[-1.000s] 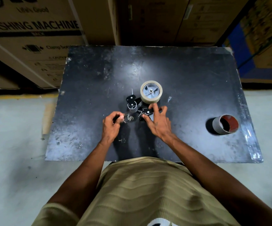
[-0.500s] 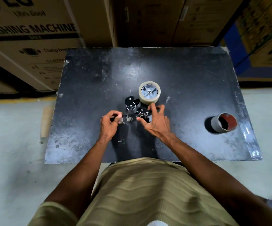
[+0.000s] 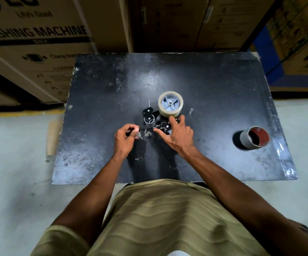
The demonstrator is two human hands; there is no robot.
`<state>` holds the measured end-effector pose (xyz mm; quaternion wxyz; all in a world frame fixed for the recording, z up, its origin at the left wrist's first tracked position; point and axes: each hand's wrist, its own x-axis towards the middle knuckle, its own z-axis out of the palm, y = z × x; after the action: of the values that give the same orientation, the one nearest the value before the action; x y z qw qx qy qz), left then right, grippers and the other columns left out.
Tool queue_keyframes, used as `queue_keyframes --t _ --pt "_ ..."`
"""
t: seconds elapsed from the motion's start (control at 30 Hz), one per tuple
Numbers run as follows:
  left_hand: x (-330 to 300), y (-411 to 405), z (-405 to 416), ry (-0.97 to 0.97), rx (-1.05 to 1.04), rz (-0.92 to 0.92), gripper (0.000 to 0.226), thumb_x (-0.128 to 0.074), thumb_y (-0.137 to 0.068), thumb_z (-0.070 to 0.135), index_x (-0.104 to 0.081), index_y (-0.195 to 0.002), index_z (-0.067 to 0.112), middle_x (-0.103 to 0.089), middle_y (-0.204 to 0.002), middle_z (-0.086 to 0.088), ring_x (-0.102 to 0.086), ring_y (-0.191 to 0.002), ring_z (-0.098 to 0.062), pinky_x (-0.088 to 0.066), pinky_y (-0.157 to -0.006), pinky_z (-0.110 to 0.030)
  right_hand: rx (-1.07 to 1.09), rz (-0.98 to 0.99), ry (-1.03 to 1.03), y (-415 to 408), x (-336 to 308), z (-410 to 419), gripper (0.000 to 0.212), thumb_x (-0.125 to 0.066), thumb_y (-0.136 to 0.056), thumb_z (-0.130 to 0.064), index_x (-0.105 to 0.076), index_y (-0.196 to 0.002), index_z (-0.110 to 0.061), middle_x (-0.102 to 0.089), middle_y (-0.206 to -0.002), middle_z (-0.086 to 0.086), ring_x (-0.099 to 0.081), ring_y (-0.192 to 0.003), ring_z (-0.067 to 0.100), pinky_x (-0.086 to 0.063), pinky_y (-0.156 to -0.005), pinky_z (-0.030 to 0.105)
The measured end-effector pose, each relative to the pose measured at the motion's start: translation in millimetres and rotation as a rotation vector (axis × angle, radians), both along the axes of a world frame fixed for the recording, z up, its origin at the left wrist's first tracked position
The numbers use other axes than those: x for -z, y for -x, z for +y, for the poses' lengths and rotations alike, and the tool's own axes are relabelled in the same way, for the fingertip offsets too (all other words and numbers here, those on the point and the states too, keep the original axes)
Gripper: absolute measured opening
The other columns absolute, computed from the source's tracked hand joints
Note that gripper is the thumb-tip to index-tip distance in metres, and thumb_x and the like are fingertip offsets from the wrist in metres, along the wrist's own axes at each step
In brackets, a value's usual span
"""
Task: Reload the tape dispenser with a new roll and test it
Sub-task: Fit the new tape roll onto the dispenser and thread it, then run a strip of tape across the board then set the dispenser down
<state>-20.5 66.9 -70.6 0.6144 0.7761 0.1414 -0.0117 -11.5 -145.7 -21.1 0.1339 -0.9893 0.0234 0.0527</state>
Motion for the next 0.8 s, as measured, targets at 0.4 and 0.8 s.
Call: queue_keyframes --t 0.4,0.8 --pt "2 0 2 0.009 -0.007 0.016 0.009 -0.067 -0.093 0.004 -0.073 -0.097 0.008 -0.072 -0.089 -0.008 -0.069 -0.078 -0.014 -0.062 -0.080 -0.049 -0.009 0.038 0.018 -6 7 -2 0.061 -0.056 -0.090 -0.068 -0.051 -0.128 -0.020 -0.049 -0.122 0.015 -0.067 -0.080 0.046 -0.052 -0.071 0.049" --pt "-9 -4 3 0.160 -0.027 0.065 0.007 -0.060 -0.095 -0.006 -0.064 -0.100 -0.002 -0.067 -0.071 0.000 -0.064 -0.056 -0.001 -0.059 -0.059 -0.019 0.429 0.858 -1.375 7 2 -27 0.017 -0.072 -0.092 -0.012 -0.059 -0.101 -0.005 -0.067 -0.088 0.019 -0.068 -0.059 0.021 -0.057 -0.049 0.027"
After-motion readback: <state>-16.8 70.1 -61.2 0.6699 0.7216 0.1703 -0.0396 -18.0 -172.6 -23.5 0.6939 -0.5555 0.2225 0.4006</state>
